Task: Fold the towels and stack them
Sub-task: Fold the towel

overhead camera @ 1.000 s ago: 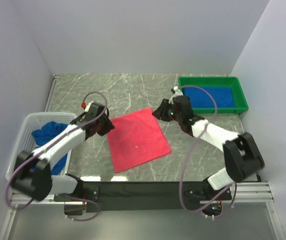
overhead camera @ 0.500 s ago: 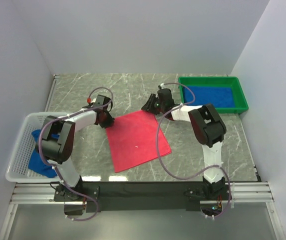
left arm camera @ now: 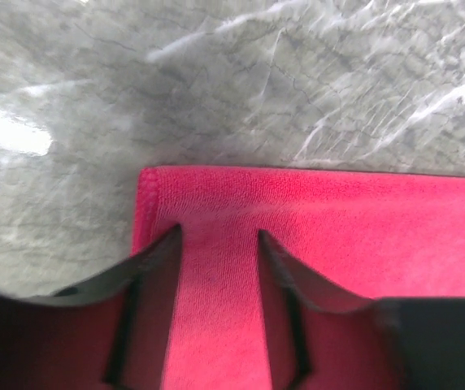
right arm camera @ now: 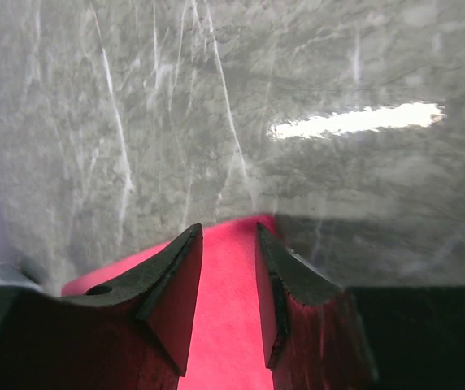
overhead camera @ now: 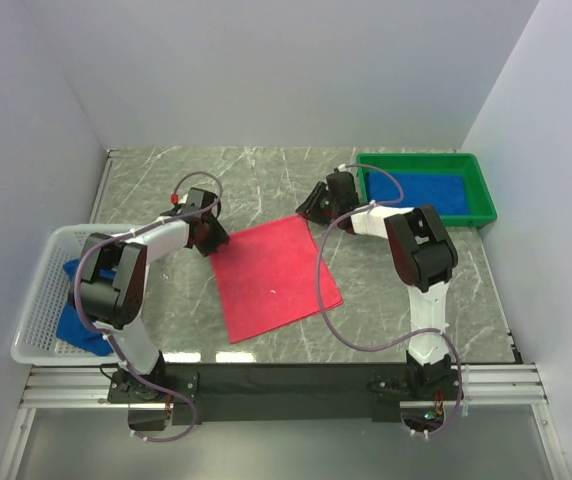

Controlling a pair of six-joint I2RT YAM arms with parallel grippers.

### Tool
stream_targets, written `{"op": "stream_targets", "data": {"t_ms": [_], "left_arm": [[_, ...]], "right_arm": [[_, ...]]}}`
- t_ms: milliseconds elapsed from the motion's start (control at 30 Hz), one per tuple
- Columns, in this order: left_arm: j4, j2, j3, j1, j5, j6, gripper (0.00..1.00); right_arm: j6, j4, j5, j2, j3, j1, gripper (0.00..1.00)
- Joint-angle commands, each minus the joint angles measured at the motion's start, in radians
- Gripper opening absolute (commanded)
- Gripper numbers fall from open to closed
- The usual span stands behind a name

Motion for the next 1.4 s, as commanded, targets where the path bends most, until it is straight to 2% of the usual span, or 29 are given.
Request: {"op": "stream_targets", "data": {"t_ms": [0,67,100,133,200,300,567,600,700,767,900,1000,1167,1367], "left_arm": [[-0.076,-0.068,0.059,0.005,-0.027,0.055,0.50],[-0.094,-0.109,0.089,-0.004,-0.029,0.064,0.55],[-0.103,-0.123,0.097,-0.016,-0.030,0.067,0.62],[-0.126,-0.152,0.105,-0.024,-0.033,0.067,0.63],[-0.148,-0.185,0.111,-0.056,-0.049,0.063,0.64],[-0.182,-0.243,0.080,-0.116,-0.079,0.043,0.64],[-0.169,-0.303,-0.120,-0.258,-0.090,-0.030,0.66],[-0.160,-0.306,-0.136,-0.268,-0.095,-0.034,0.72],[-0.139,-0.324,-0.193,-0.294,-0.096,-0.056,0.76],[-0.136,-0.340,-0.216,-0.305,-0.098,-0.066,0.79],[-0.148,-0.372,-0.225,-0.329,-0.118,-0.076,0.93],[-0.174,-0.402,-0.222,-0.329,-0.130,-0.079,0.99],[-0.238,-0.481,-0.207,-0.328,-0.188,-0.076,0.99],[-0.297,-0.548,-0.188,-0.325,-0.243,-0.065,0.99]], "right_arm": [[-0.109,-0.059,0.054,-0.151,-0.027,-0.012,0.40],[-0.160,-0.094,0.101,-0.209,-0.042,0.001,0.40],[-0.215,-0.151,0.120,-0.263,-0.049,0.017,0.41],[-0.243,-0.189,0.140,-0.284,-0.056,0.031,0.41],[-0.292,-0.337,0.203,-0.336,-0.058,0.066,0.41],[-0.329,-0.445,0.298,-0.430,-0.146,0.109,0.40],[-0.347,-0.607,0.407,-0.631,-0.371,0.281,0.40],[-0.338,-0.622,0.407,-0.645,-0.410,0.294,0.40],[-0.309,-0.645,0.410,-0.686,-0.472,0.335,0.40],[-0.298,-0.641,0.413,-0.700,-0.504,0.346,0.40],[-0.301,-0.612,0.416,-0.700,-0.565,0.363,0.40],[-0.290,-0.608,0.402,-0.682,-0.578,0.370,0.38],[-0.255,-0.685,0.428,-0.636,-0.556,0.439,0.34],[-0.120,-0.782,0.416,-0.680,-0.605,0.567,0.34]]}}
